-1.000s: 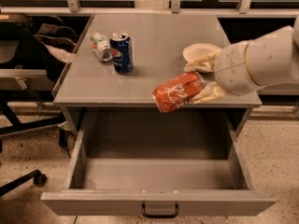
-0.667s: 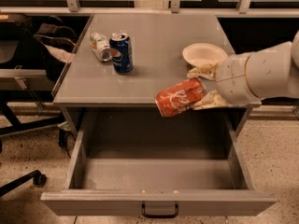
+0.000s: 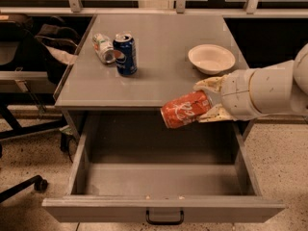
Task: Place coke can into top drawer
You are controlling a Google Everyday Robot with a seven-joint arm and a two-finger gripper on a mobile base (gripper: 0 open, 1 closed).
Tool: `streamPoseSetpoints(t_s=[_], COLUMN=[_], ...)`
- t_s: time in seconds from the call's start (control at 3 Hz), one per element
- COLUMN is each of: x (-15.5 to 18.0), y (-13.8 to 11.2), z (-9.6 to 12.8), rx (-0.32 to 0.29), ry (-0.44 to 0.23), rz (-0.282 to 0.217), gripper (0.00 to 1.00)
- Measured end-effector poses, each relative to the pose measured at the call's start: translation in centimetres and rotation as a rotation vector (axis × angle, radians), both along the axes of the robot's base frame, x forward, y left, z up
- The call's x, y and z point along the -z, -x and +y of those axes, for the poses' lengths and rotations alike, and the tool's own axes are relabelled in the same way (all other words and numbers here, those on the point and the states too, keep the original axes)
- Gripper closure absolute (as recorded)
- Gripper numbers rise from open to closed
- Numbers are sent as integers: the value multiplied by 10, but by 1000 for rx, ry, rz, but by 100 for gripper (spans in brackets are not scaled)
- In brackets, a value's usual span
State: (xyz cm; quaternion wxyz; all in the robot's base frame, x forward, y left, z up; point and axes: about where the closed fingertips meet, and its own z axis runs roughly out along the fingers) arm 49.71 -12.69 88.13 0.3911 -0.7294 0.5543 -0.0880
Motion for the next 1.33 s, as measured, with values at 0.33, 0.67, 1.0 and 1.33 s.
streamPoseSetpoints(t_s=[0.33, 0.67, 1.0, 1.33], x=[17, 32, 59, 86], y=[14, 25, 31, 33], z=[-1, -1, 2, 2], rx=[20, 30, 27, 16], ry=[-48, -85, -128, -189], rz=[42, 82, 125, 143], gripper=[100, 100, 100, 100])
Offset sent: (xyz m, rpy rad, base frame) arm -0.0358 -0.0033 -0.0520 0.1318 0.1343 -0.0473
